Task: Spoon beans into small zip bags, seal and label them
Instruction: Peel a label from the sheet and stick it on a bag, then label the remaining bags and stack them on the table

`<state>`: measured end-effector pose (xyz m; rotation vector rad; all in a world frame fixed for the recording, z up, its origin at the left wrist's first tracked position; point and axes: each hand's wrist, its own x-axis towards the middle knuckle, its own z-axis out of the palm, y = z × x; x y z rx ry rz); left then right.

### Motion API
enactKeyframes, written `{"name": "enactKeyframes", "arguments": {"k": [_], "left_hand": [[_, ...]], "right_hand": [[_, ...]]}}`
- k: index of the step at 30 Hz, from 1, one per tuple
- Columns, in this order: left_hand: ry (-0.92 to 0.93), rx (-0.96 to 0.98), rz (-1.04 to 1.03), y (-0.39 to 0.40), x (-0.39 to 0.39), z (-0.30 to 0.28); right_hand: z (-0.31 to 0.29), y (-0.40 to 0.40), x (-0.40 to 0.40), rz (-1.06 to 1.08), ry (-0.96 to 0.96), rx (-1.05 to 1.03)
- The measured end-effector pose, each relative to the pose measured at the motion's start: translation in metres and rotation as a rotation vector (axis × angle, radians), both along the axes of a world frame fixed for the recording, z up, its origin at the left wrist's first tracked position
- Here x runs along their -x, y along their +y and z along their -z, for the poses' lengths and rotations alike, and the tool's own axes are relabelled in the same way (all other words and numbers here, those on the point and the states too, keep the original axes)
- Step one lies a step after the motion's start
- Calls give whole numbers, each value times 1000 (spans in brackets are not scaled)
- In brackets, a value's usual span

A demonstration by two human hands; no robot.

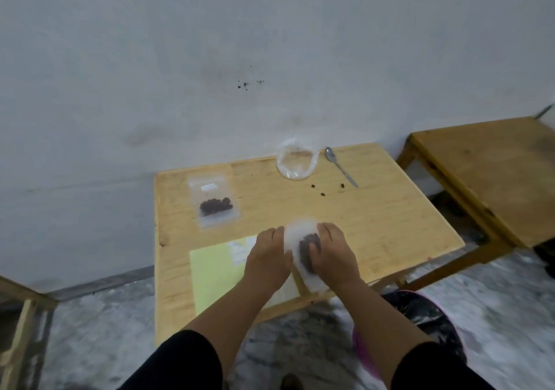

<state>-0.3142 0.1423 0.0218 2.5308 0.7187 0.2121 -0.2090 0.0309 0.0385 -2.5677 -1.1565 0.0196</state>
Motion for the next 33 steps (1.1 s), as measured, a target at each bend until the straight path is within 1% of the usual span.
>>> {"name": "enactKeyframes", "arguments": {"k": [4, 6, 9, 11, 14, 17, 19, 21, 24, 26, 28, 30, 33], "left_hand": [[116, 302, -44, -27, -7, 11], [111, 369, -86, -38, -11, 12], [33, 323, -125, -53, -16, 14], [3, 306, -143, -60, -18, 16], [7, 320, -192, -66, -21, 21], [68, 344, -269, -67, -23, 27], [88, 355, -302, -68, -23, 30], [80, 354, -329, -70, -24, 30], [21, 366, -389, -70, -22, 28], [-45, 406, -416, -67, -19, 26], [-115, 466, -405, -62, -14, 22], [-171, 532, -398, -54, -7, 17], [-259, 618, -449, -37, 7, 9]], "right_hand": [[19, -28, -12, 84, 238, 122], [23, -34, -17, 81, 325, 123], [27, -42, -24, 62, 395, 73], [31, -47, -26, 59, 393, 44], [37, -50, -30, 94, 391, 25], [39, -51, -33, 149, 448, -9], [40, -51, -36, 159, 446, -29], [39, -50, -37, 172, 440, -52], [35, -47, -37, 210, 446, -121], [29, -44, -38, 232, 512, -188], [23, -41, -38, 221, 622, -246], [15, -34, -37, 177, 684, -276], [5, -18, -27, 86, 792, -319]]}}
